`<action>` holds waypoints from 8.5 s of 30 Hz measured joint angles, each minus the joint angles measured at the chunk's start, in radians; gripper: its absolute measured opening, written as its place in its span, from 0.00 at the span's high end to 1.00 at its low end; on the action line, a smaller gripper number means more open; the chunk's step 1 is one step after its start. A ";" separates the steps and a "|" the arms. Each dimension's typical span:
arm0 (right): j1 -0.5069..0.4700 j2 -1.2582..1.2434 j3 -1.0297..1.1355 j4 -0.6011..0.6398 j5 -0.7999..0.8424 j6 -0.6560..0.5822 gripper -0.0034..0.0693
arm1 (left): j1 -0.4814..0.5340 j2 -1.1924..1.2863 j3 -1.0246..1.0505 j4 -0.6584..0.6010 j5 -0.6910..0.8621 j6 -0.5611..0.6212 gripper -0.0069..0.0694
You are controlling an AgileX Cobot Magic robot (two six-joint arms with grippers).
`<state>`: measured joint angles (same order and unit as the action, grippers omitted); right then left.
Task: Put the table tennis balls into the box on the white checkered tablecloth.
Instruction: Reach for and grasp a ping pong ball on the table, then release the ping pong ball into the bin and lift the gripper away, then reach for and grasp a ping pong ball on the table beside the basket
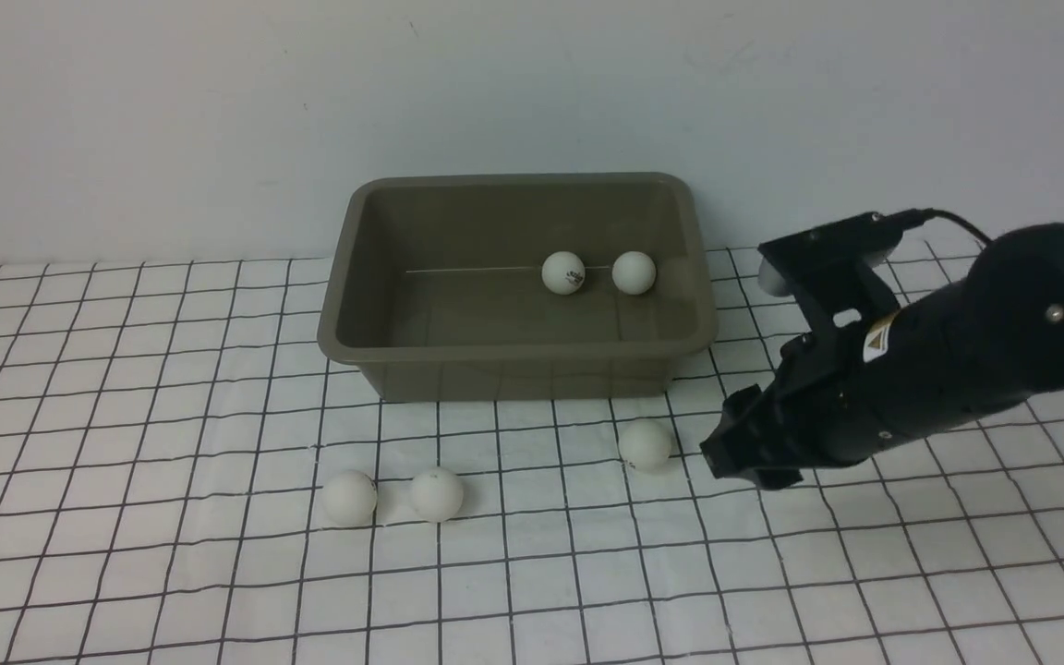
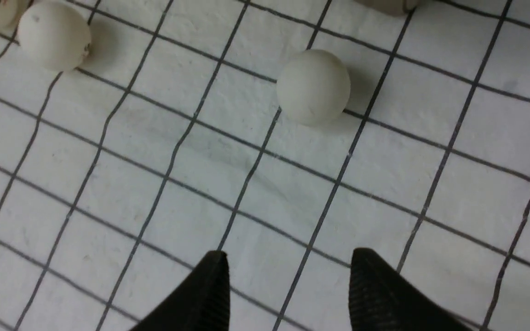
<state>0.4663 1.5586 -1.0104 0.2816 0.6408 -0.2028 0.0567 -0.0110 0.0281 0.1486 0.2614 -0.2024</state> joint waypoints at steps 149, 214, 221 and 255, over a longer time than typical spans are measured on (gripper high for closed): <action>0.076 0.420 -0.491 -0.413 -0.152 0.133 0.46 | 0.000 0.000 0.000 0.000 0.000 0.000 0.68; 0.063 -0.547 0.139 -0.466 0.005 0.128 0.97 | 0.000 0.000 0.000 -0.516 -0.204 -0.419 0.68; 0.063 -0.693 0.372 -0.414 0.055 0.141 0.97 | 0.000 0.000 0.000 -0.541 -0.236 -0.434 0.68; 0.062 -1.522 0.656 -0.354 -0.068 0.588 0.98 | -0.502 1.104 -0.793 -0.181 0.398 0.244 0.54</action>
<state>0.5279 0.0366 -0.3542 -0.0721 0.5732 0.3851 -0.4454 1.0927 -0.7646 -0.0327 0.6597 0.0415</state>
